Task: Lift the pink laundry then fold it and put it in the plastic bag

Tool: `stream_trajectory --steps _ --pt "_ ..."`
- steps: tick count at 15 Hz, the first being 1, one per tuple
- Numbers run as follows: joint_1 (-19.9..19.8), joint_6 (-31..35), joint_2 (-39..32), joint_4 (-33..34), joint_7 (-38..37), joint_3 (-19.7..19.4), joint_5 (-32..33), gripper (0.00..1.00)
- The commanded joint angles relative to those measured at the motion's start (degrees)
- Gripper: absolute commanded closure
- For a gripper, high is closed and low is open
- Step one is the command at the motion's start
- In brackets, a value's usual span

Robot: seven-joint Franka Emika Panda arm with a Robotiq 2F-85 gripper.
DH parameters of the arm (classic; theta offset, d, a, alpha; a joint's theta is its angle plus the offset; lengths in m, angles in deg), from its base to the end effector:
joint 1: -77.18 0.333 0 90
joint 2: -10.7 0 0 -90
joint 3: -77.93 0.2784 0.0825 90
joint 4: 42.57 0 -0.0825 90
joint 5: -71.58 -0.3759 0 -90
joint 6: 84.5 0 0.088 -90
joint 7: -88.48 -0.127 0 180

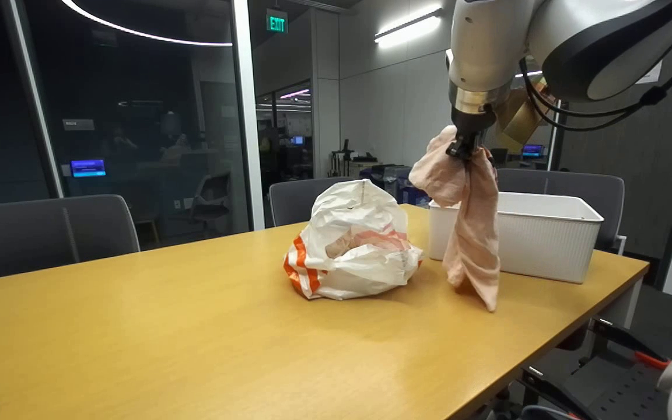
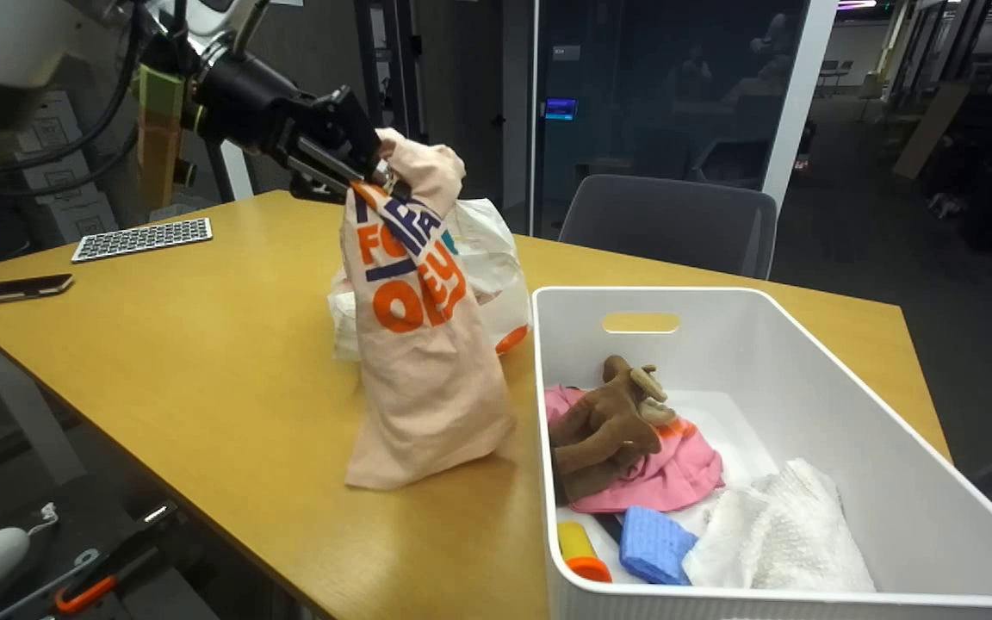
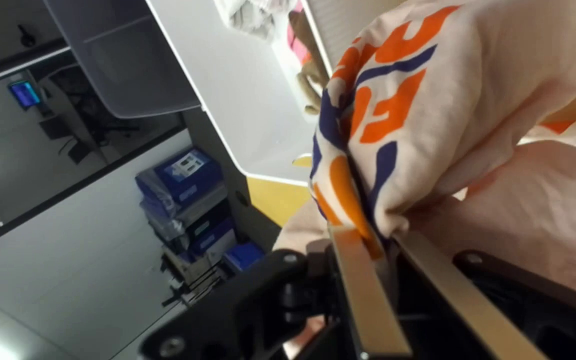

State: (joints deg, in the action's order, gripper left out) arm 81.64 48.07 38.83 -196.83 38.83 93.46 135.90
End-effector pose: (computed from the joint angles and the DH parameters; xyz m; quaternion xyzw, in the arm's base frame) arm 0.3954 0.1012 0.3591 0.8802 0.1083 0.2739 0.3722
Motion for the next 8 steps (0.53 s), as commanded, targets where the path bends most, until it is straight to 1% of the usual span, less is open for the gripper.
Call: stream_trajectory --steps 1,4,6,7,8 --pt "1.2 -1.3 0.9 1.2 -4.4 -1.3 1.7 1.0" --pt "2.0 3.0 -1.4 -1.9 -1.1 -5.8 -2.8 1.0" --pt "2.2 8.5 -2.6 -5.0 1.5 -9.1 -6.3 1.0" --pt "2.5 10.5 -6.4 -3.2 2.4 -9.0 -8.3 1.0" --pt "2.4 13.3 -7.8 -4.3 3.5 -9.5 -9.9 1.0"
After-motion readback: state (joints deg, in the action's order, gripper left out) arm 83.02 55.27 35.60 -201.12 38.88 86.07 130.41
